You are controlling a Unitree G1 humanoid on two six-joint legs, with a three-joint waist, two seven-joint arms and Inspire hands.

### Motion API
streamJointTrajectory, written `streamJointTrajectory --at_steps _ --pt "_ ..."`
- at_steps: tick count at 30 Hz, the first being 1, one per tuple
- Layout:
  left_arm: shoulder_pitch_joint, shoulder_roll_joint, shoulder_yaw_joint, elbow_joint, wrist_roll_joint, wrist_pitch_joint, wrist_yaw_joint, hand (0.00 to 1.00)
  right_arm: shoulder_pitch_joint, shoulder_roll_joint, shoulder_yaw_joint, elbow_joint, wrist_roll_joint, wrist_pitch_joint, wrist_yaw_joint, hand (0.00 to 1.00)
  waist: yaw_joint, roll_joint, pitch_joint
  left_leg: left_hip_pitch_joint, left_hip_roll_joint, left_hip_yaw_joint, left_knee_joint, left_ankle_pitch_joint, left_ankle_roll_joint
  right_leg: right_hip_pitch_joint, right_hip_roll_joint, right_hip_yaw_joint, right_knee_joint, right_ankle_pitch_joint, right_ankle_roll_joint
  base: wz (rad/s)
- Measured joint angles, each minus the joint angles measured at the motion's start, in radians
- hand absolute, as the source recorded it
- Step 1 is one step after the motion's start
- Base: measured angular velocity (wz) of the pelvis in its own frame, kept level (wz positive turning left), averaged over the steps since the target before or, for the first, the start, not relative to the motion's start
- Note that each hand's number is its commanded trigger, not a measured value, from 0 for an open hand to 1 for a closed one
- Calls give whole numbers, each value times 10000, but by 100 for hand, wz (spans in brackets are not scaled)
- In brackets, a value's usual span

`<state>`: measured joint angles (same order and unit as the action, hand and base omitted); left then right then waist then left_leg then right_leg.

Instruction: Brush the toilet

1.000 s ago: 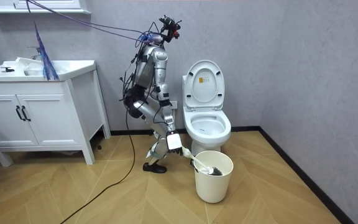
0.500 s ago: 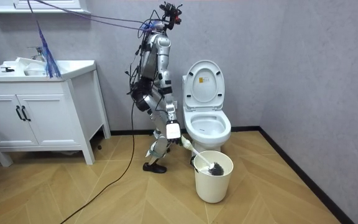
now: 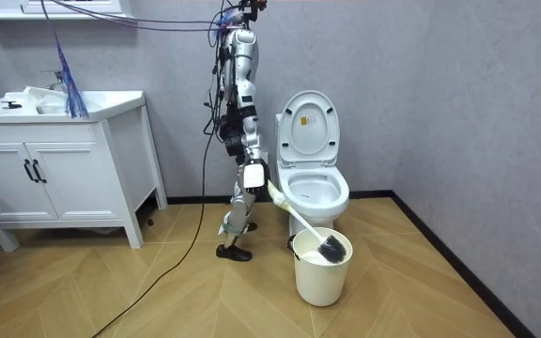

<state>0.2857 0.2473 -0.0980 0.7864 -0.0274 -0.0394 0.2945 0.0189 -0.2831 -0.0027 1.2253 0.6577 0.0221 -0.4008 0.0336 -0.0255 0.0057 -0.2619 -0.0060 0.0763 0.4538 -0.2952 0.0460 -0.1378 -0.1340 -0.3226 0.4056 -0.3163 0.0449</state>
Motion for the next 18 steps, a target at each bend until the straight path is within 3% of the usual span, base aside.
streamJointTrajectory --at_steps 7,12,15,18 --pt "442 -91 587 115 18 30 20 0 621 153 -26 -538 -1153 23 -61 100 -33 -185 28 1141 -63 -100 -594 13 10 1300 97 -119 -839 227 121 3" --pt "836 -304 967 109 544 37 259 0 622 208 -3 -679 -2564 22 -315 100 7 -214 -22 1678 -115 -296 -842 13 11 2000 174 -378 -1295 404 213 9" --pt "1213 -421 1144 197 1175 55 293 0 600 293 5 -698 -3933 9 -368 100 115 -256 -36 2052 -190 -452 -975 13 11 2510 235 -389 -1730 462 236 15" --pt "1241 -634 1513 194 1454 56 308 0 587 307 103 -805 -4637 15 -365 100 517 -292 -34 2097 -220 -604 -1063 57 -14 2609 257 -508 -1864 518 224 13"
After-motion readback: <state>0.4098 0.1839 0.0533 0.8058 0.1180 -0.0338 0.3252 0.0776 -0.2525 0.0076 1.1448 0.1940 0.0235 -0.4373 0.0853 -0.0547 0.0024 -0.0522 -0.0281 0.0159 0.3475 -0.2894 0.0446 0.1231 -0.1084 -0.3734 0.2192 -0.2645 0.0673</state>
